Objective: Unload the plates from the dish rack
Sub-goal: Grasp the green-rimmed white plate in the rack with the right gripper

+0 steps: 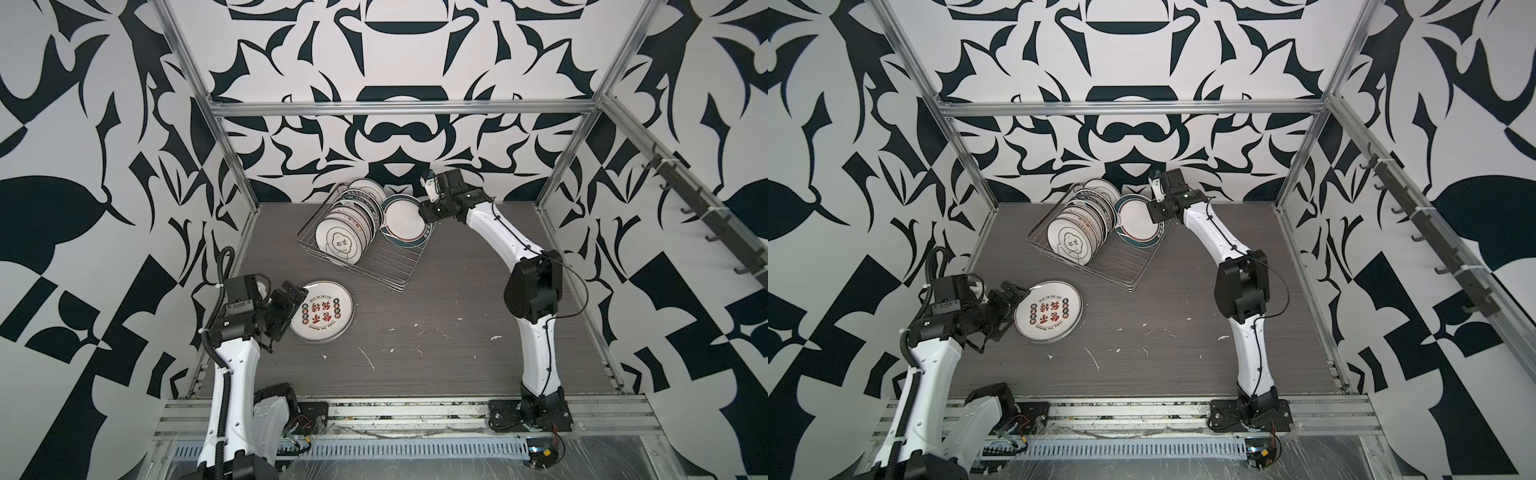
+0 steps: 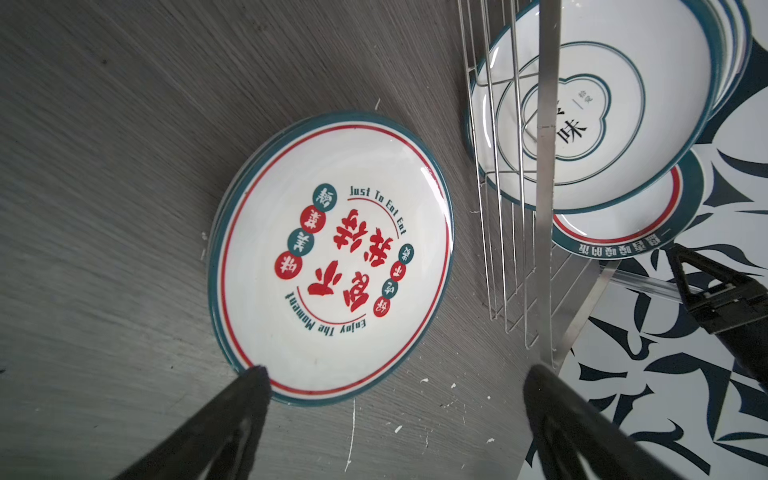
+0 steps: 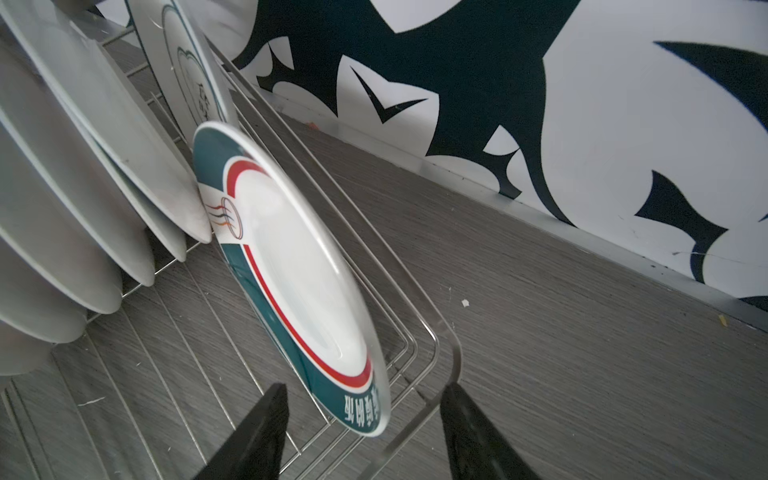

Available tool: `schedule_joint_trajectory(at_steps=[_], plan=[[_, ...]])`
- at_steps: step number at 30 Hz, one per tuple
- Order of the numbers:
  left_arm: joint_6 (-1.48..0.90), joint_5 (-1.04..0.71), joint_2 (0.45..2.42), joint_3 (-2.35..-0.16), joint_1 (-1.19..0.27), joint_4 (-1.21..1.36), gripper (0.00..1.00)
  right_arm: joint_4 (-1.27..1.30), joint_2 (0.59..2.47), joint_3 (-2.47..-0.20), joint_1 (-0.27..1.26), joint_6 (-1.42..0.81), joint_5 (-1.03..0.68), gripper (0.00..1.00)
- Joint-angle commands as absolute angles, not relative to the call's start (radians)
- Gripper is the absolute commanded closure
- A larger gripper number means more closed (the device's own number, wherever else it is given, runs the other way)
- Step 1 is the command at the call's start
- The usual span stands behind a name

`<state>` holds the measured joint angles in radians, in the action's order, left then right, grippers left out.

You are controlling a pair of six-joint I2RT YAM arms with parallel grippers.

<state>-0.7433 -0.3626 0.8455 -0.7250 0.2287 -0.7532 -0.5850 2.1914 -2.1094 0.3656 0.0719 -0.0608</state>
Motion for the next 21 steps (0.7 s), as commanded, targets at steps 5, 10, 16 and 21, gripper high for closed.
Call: schedule_joint_trajectory(at_steps=[5,10,16,21], plan=[[-0.746,-0.365,0.827,-0.733,0.226,-0.746,0.01,-0.571,2.210,-2.157,0.340,0.131,-0.245,0.37],[-0.748,-0.354,0.811,-0.715,0.226,-0.740,0.01,-0.572,2.256,-2.197,0.333,0.142,-0.291,0.38],[-0.751,-0.362,0.810,-0.700,0.226,-0.739,0.01,-0.573,2.315,-2.245,0.322,0.144,-0.327,0.42],[-0.763,-0.391,0.813,-0.691,0.226,-0.715,0.01,-0.552,2.346,-2.255,0.312,0.154,-0.347,0.51]])
